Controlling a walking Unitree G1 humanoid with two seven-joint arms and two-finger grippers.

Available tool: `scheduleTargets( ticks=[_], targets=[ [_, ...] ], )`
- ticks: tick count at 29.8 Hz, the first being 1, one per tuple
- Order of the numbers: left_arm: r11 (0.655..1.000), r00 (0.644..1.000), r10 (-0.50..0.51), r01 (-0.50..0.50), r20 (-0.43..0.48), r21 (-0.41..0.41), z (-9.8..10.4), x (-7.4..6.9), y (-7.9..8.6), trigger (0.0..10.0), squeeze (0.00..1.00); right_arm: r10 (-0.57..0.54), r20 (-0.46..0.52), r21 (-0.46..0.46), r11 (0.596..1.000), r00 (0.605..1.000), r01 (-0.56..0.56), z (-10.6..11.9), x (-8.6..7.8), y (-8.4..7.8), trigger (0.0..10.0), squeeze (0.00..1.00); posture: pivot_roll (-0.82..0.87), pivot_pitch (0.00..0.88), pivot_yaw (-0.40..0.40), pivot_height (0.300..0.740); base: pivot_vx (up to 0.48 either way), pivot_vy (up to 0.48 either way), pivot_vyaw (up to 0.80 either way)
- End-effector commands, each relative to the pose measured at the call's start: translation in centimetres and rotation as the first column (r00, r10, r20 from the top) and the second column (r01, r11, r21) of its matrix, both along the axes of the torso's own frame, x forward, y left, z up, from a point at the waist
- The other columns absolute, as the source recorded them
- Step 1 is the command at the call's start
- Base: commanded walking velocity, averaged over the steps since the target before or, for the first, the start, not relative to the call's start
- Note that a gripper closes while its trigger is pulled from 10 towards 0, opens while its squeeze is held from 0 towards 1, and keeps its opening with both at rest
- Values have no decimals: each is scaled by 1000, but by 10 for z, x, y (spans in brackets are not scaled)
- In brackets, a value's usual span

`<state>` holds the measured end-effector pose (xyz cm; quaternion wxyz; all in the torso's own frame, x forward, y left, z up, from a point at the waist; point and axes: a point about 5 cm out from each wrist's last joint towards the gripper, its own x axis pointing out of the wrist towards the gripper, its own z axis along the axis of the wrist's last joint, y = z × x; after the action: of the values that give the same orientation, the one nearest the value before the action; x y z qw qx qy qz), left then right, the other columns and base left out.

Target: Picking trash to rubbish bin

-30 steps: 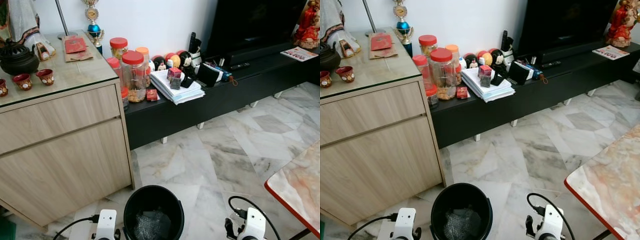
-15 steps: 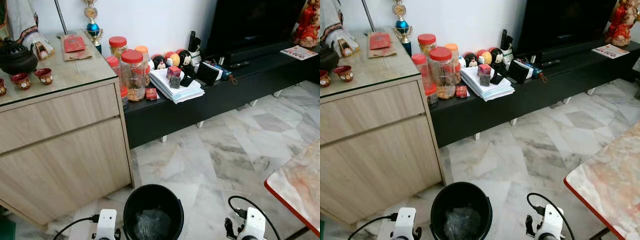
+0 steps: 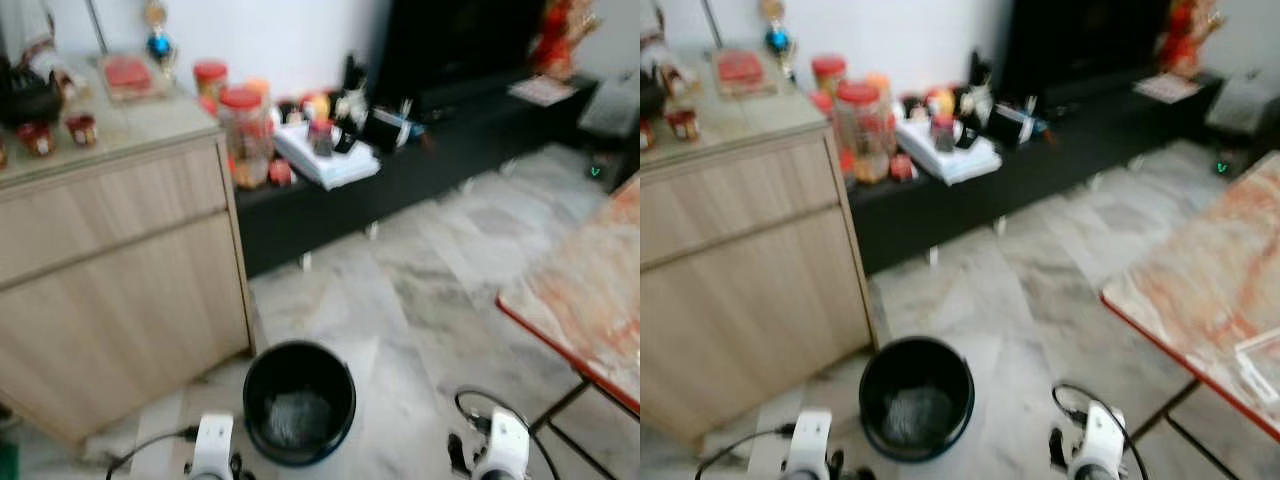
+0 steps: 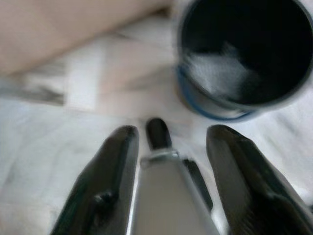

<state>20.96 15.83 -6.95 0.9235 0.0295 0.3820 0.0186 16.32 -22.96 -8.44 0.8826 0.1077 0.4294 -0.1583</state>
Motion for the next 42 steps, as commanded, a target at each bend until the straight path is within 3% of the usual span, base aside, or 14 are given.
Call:
scheduleTargets(
  ticks=[1, 23, 42],
  targets=[
    [1000, 995, 11, -11, -96, -1, -14, -24, 2, 10000, 0, 8, 48, -2, 1000, 999, -8, 6, 13, 2, 10000, 0, -64, 43, -53, 740, -337, 0, 0],
    [1000, 995, 12, -12, -97, 0, -14, -24, 2, 10000, 0, 6, 48, -3, 1000, 999, -6, 6, 13, 2, 10000, 0, -65, 50, -57, 740, -329, 0, 0],
    [1000, 996, -2, 2, -92, -4, -14, -23, -1, 10000, 0, 3, 62, -5, 1000, 998, -3, 7, 15, 1, 10000, 0, -76, 47, -53, 740, 0, 0, 0]
  ],
)
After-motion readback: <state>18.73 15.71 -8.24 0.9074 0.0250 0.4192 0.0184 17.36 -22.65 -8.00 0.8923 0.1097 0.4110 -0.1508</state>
